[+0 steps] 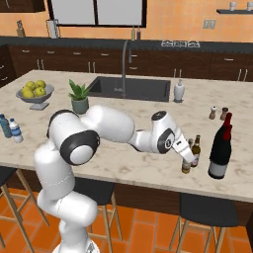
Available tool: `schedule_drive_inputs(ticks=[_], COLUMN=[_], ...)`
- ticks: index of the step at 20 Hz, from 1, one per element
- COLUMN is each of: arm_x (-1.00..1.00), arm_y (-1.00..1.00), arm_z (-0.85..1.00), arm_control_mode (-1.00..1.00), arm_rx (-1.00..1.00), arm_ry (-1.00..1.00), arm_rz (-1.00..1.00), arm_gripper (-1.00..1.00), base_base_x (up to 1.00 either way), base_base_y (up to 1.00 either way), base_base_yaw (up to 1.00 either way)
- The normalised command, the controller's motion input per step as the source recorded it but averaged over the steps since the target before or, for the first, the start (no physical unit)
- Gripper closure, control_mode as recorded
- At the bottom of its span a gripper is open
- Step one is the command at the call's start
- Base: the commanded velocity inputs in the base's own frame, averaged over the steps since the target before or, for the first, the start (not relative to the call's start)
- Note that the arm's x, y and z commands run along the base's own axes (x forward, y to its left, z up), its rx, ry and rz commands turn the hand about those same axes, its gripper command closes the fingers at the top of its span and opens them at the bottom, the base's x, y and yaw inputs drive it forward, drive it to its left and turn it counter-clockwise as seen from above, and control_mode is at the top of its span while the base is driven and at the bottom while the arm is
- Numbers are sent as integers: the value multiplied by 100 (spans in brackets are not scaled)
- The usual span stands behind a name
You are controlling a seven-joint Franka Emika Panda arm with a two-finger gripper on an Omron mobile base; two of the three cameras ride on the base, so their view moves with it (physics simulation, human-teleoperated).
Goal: Move the plastic bottles in the middle to the plastics group, and the glass bottles in the middle to the glass group.
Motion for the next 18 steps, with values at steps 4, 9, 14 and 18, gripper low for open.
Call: schedule_drive_inputs(ticks=[4, 9, 14, 18], arm_x=[-8, -25, -35, -52], arm_y=[16, 13, 30, 52], arm_z=[36, 64, 80, 63], arm_control_mode=[-100, -100, -100, -100], arm_rx=[-3, -3, 0, 5], arm_ry=[0, 0, -12, -24], arm_rz=[0, 0, 0, 12], arm_gripper=[-100, -100, -100, -100], base_base_x=[0, 0, 0, 0], base_base_y=[0, 0, 0, 0], base_base_yaw=[0, 0, 0, 0])
